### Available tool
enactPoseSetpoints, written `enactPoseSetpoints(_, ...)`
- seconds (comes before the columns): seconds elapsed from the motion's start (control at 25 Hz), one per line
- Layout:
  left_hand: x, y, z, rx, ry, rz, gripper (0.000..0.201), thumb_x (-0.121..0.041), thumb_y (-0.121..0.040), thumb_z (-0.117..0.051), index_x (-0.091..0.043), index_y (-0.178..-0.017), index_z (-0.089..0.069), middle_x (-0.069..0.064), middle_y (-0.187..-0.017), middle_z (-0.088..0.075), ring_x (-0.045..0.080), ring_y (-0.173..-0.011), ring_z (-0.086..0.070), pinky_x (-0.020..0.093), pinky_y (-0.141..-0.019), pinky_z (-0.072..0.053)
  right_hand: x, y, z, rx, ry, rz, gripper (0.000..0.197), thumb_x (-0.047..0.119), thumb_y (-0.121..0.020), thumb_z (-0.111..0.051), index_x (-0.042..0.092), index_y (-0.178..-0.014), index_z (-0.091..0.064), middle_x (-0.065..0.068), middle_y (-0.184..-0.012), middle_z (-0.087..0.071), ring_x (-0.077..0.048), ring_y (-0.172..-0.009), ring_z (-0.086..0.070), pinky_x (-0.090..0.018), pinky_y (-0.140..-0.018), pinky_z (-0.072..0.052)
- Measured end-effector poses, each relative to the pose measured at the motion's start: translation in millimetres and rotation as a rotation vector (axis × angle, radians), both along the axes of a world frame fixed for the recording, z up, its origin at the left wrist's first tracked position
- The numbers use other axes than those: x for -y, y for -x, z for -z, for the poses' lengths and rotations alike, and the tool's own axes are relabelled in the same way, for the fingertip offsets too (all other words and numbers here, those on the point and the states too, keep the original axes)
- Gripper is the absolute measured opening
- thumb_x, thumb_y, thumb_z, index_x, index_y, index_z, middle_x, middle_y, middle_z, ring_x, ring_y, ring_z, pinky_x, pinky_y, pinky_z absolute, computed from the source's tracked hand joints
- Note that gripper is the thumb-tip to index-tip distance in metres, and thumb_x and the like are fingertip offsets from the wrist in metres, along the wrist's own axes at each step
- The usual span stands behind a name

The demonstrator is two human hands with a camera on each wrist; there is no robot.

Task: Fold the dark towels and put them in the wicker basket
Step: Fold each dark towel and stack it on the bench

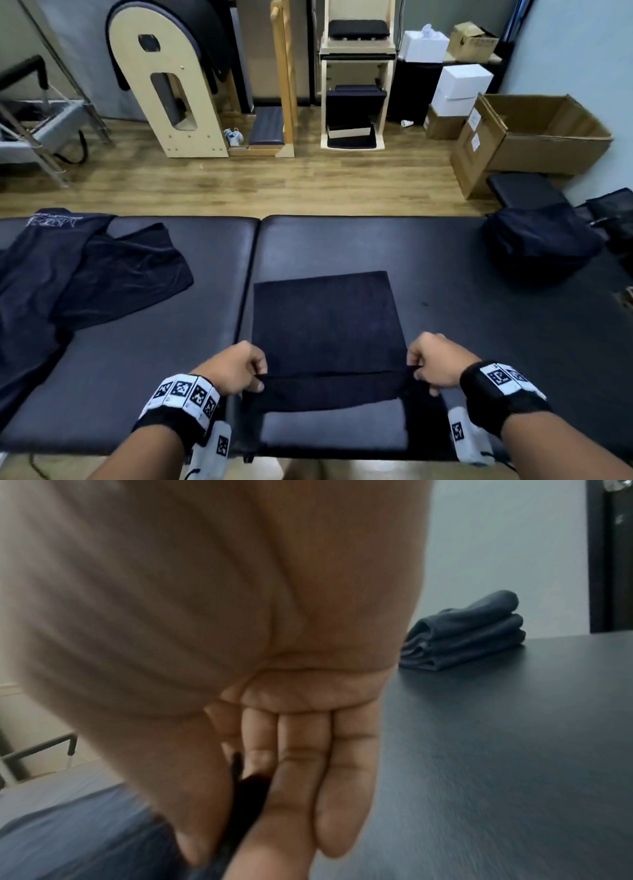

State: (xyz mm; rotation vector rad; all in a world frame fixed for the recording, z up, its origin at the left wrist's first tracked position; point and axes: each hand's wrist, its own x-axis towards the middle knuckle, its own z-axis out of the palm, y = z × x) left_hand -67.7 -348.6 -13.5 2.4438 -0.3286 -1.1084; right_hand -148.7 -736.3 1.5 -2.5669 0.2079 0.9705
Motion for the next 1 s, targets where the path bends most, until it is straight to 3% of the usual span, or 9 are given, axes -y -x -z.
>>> enactPoseSetpoints(0.16, -1.9, -21.7, -15.7, 0.232, 0.064, -0.135, 0.018, -0.009, -0.074, -0.080, -0.021, -0.072, -0.066, -0.008, -0.072, -0.068, 0.004, -0.067, -0.062, 0.017, -0.065, -0.049, 8.1, -27.4, -16.7, 0.175, -0.015, 0.093, 0.010, 0.011, -0.082, -0.069, 0.019, -0.077, -0.066, -0.002, -0.071, -0.074, -0.010, -0.049, -0.070, -0.027, -0.063, -0.060)
enactPoseSetpoints(0.24, 0.3, -45.4, -23.3, 0.329, 0.087, -0.185, 0.021, -0.010, -0.074, -0.081, -0.023, -0.069, -0.065, -0.008, -0.073, -0.070, 0.005, -0.071, -0.064, 0.015, -0.066, -0.046, 8.3, -52.1, -25.1, 0.298, -0.008, 0.128, 0.010, 0.013, -0.081, -0.072, 0.020, -0.076, -0.067, -0.001, -0.066, -0.072, -0.006, -0.049, -0.068, -0.021, -0.062, -0.054)
enactPoseSetpoints(0.36, 8.1, -81.1, -25.7, 0.419, 0.126, -0.266, 0.022, -0.013, -0.076, -0.079, -0.027, -0.069, -0.064, -0.008, -0.075, -0.071, 0.008, -0.077, -0.067, 0.020, -0.074, -0.047, 2.9, -90.1, -33.7, 0.417, 0.014, 0.198, 0.004, 0.018, -0.083, -0.073, 0.021, -0.082, -0.071, 0.003, -0.069, -0.071, -0.011, -0.070, -0.071, -0.017, -0.064, -0.046)
enactPoseSetpoints(0.48, 14.4, -110.2, -11.8, 0.426, 0.162, -0.260, 0.025, -0.019, -0.082, -0.075, -0.025, -0.104, -0.064, -0.010, -0.099, -0.066, 0.011, -0.097, -0.062, 0.022, -0.091, -0.044, -7.2, -119.2, -24.1, 0.501, 0.065, 0.286, 0.022, 0.025, -0.088, -0.071, 0.020, -0.109, -0.072, 0.001, -0.100, -0.072, -0.028, -0.109, -0.065, -0.031, -0.091, -0.050)
enactPoseSetpoints(0.56, 16.6, -123.1, 7.8, 0.389, 0.098, -0.142, 0.035, -0.024, -0.084, -0.073, -0.019, -0.117, -0.063, -0.003, -0.114, -0.063, 0.016, -0.109, -0.059, 0.025, -0.098, -0.043, -15.2, -124.0, -11.5, 0.503, 0.074, 0.287, 0.031, 0.029, -0.089, -0.069, 0.020, -0.119, -0.068, -0.001, -0.116, -0.070, -0.028, -0.117, -0.061, -0.036, -0.098, -0.049)
enactPoseSetpoints(0.68, 16.1, -129.8, 38.0, 0.379, -0.021, 0.089, 0.028, -0.023, -0.083, -0.070, -0.019, -0.110, -0.067, 0.000, -0.121, -0.058, 0.023, -0.119, -0.054, 0.031, -0.101, -0.044, -29.1, -110.9, 7.5, 0.280, 0.056, 0.122, 0.021, 0.036, -0.085, -0.071, 0.027, -0.105, -0.071, 0.008, -0.094, -0.071, -0.020, -0.101, -0.067, -0.029, -0.087, -0.051)
enactPoseSetpoints(0.84, 16.3, -123.6, 58.0, 0.448, -0.171, 0.205, 0.027, -0.025, -0.084, -0.066, -0.026, -0.110, -0.060, -0.004, -0.129, -0.049, 0.022, -0.124, -0.044, 0.040, -0.098, -0.043, -47.7, -78.4, 35.5, -0.007, 0.100, -0.189, 0.041, 0.040, -0.077, -0.075, 0.031, -0.115, -0.061, 0.008, -0.115, -0.056, -0.019, -0.104, -0.060, -0.030, -0.079, -0.046)
enactPoseSetpoints(0.92, 16.0, -118.9, 56.1, 0.515, -0.233, 0.246, 0.025, -0.031, -0.083, -0.067, -0.029, -0.106, -0.057, -0.005, -0.120, -0.053, 0.021, -0.117, -0.049, 0.038, -0.093, -0.040, -49.6, -70.5, 46.8, 0.037, 0.205, -0.238, 0.033, 0.028, -0.083, -0.066, 0.027, -0.114, -0.056, 0.003, -0.117, -0.048, -0.026, -0.104, -0.060, -0.036, -0.072, -0.046)
enactPoseSetpoints(1.0, 12.3, -111.1, 53.6, 0.513, -0.262, 0.258, 0.023, -0.040, -0.080, -0.070, -0.030, -0.095, -0.055, -0.007, -0.109, -0.057, 0.019, -0.110, -0.054, 0.037, -0.088, -0.036, -48.5, -69.7, 52.0, 0.162, 0.325, -0.208, 0.024, 0.018, -0.087, -0.054, 0.023, -0.110, -0.058, -0.002, -0.114, -0.051, -0.030, -0.103, -0.060, -0.039, -0.074, -0.048)
